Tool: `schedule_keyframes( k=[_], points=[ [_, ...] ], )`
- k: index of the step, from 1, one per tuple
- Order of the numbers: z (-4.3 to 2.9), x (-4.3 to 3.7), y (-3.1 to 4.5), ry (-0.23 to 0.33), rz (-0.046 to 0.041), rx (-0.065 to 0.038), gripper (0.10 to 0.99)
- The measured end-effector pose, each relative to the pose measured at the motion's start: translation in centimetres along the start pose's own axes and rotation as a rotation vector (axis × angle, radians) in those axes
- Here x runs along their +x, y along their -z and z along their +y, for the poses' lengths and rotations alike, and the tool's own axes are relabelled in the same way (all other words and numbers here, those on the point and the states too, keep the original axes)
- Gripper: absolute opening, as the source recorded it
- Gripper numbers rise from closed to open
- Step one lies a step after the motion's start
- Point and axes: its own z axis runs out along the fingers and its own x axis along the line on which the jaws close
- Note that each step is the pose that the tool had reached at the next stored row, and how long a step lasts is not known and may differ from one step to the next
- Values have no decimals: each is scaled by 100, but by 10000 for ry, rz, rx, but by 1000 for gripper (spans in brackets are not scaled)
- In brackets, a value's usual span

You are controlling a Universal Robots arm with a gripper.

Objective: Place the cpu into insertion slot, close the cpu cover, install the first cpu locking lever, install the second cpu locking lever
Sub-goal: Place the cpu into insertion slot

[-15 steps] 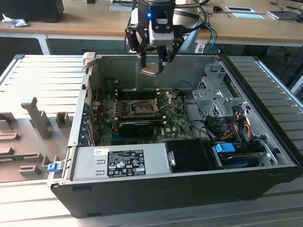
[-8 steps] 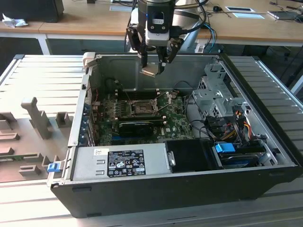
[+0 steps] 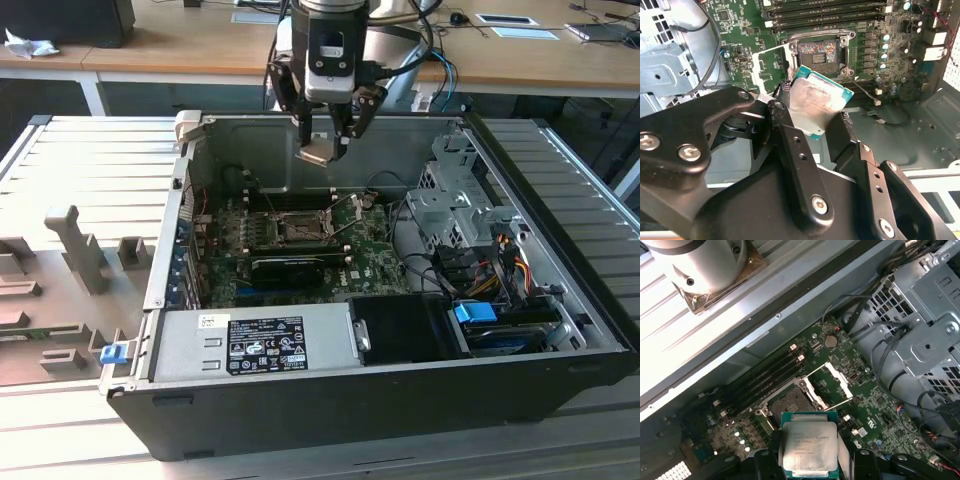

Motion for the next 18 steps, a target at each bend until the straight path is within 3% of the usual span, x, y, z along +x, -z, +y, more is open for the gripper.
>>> schedule_keyframes(
  k=[4, 18],
  points=[
    [-1, 0, -11, -1257, -112, -24, 525],
    [-3, -1, -28, -2241, -199, -43, 525]
  ],
)
